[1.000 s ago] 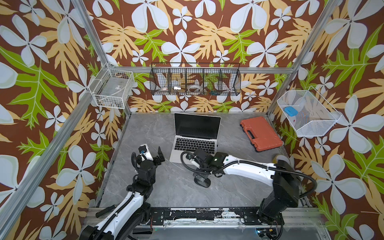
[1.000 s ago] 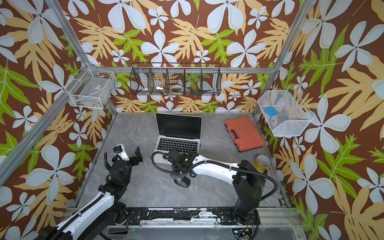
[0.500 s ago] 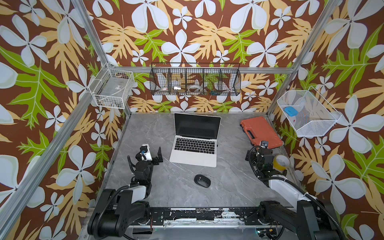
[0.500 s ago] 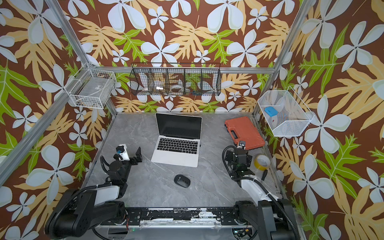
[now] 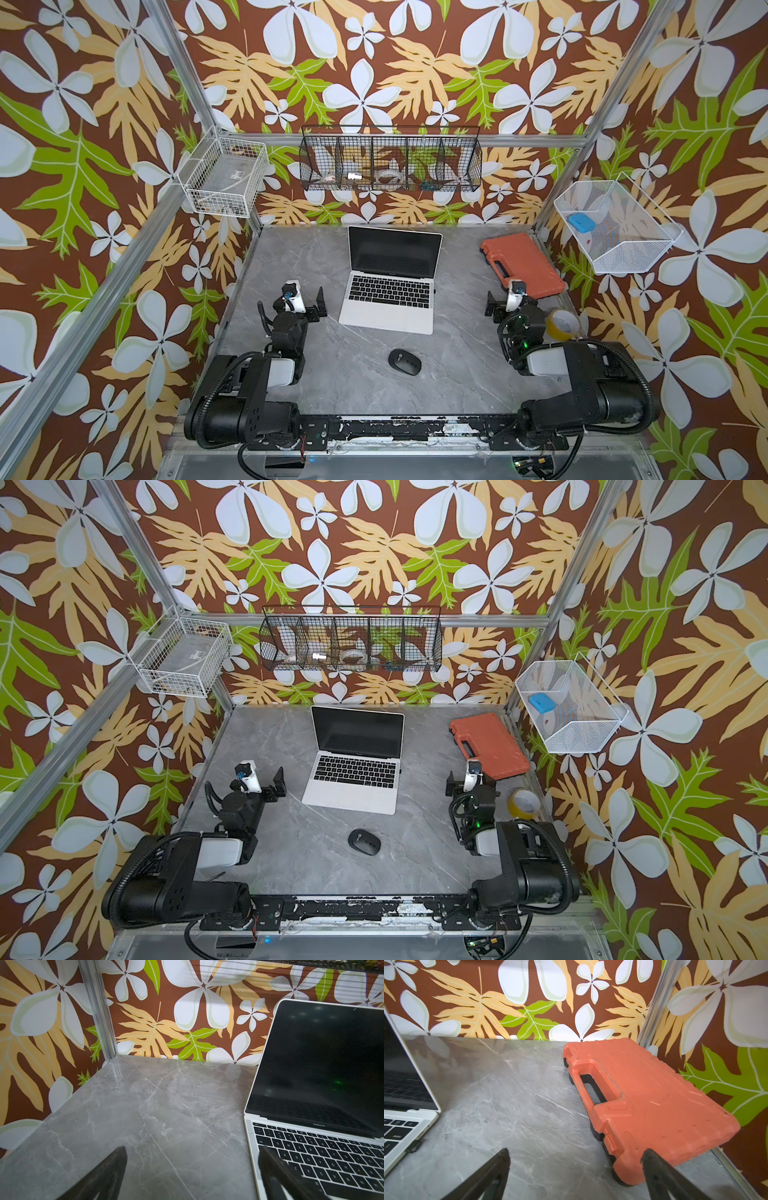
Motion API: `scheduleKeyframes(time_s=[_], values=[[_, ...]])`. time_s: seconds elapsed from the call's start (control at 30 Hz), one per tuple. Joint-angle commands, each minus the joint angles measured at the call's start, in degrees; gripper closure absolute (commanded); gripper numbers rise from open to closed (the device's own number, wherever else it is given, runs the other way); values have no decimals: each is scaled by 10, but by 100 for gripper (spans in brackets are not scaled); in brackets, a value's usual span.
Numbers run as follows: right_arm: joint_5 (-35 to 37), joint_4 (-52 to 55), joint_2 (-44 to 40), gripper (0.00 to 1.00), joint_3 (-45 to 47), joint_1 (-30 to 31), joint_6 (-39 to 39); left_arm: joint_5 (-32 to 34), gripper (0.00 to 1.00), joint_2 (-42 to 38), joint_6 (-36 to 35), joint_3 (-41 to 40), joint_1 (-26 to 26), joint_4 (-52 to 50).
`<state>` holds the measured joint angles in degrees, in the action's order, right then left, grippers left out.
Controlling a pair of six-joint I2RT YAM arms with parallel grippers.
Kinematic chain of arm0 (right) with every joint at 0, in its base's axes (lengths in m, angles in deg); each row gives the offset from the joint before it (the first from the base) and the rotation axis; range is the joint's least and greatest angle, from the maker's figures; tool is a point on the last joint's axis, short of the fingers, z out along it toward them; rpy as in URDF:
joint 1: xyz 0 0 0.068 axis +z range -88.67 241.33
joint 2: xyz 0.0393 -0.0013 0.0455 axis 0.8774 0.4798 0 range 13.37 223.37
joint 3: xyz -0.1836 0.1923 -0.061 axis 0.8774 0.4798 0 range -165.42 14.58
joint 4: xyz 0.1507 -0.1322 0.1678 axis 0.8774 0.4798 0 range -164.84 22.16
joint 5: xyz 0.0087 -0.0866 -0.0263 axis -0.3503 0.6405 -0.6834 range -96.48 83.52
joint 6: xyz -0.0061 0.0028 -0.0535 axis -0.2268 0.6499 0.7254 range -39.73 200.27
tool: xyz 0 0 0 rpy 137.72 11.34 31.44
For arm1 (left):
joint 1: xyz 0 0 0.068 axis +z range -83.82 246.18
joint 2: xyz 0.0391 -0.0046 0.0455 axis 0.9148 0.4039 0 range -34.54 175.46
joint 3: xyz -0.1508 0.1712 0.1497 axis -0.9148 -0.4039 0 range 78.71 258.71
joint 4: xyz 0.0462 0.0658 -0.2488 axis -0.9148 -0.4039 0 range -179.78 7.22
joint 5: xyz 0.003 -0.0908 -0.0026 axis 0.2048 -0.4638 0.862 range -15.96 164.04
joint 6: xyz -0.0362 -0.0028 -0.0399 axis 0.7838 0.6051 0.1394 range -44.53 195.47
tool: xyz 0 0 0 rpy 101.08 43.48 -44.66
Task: Insert the wireless mouse receiver into the laptop
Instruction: Reset both arms
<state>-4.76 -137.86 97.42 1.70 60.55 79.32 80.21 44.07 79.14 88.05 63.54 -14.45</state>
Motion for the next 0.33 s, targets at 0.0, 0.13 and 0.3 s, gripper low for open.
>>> scheduleKeyframes(time_s=[0.0,0.13,0.3], values=[[0,1,-3,0,-10,0,-4,8,0,-1,6,-1,1,21],[3,9,-6,0,-10,1,-3,8,0,-1,6,0,1,23],[2,14,-1,1,-16,2,-4,8,0,-1,6,-1,0,22]])
